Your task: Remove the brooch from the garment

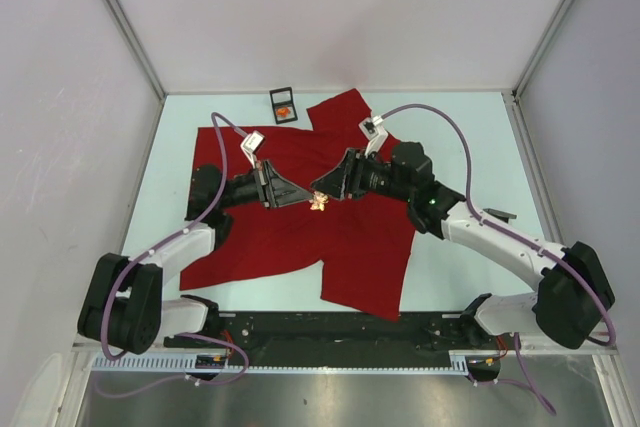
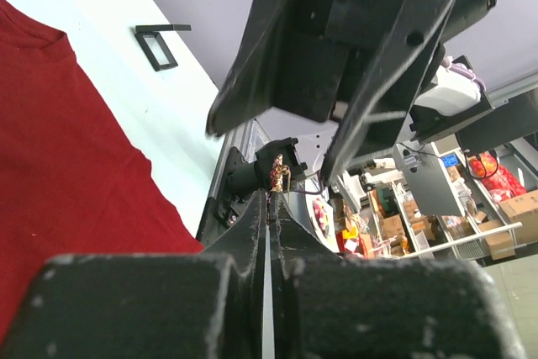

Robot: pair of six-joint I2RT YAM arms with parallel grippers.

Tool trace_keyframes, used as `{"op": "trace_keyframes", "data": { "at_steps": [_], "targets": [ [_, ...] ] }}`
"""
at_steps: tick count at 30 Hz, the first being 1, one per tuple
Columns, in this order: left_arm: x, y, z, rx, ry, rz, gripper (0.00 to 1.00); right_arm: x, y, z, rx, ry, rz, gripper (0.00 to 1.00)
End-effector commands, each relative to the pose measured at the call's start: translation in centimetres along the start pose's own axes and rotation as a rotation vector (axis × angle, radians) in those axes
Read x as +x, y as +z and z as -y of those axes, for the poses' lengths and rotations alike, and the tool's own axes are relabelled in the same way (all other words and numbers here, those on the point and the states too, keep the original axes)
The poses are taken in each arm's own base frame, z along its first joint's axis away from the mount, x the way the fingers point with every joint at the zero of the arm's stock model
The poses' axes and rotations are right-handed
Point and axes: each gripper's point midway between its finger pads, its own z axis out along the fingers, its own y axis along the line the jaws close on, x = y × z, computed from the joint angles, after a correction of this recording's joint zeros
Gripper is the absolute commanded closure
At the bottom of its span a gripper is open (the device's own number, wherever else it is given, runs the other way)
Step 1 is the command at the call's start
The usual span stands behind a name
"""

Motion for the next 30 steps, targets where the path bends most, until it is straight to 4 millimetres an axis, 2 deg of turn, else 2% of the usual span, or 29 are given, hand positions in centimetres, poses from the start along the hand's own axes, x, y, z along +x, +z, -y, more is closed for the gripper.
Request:
{"op": "trace_keyframes", "data": {
  "at_steps": [1,10,24,28,30],
  "targets": [
    [-0.1,0.2,0.5,0.023,0.049,-0.005,1.0,-0.1,-1.3,-1.2,-0.043,-0.024,-0.024,0.42],
    [-0.3,0.2,0.9,0.027,0.052,-0.012,1.0,1.4,-1.0,-1.1,-0.079,-0.027,-0.072,0.58],
    [-0.4,0.2,0.9,0.027,0.046,-0.014,1.0,2.4,-1.0,-1.1,-0.092,-0.044,-0.103,0.66],
    [-0.4,0.3,0.9,0.028,0.046,-0.014,0.99,2.5,-0.8,-1.2,-0.102,-0.05,-0.104,0.74],
    [-0.4,0.3,1.0,0.029,0.047,-0.014,1.0,2.7,-0.8,-1.1,-0.099,-0.048,-0.109,0.74]
  ]
}}
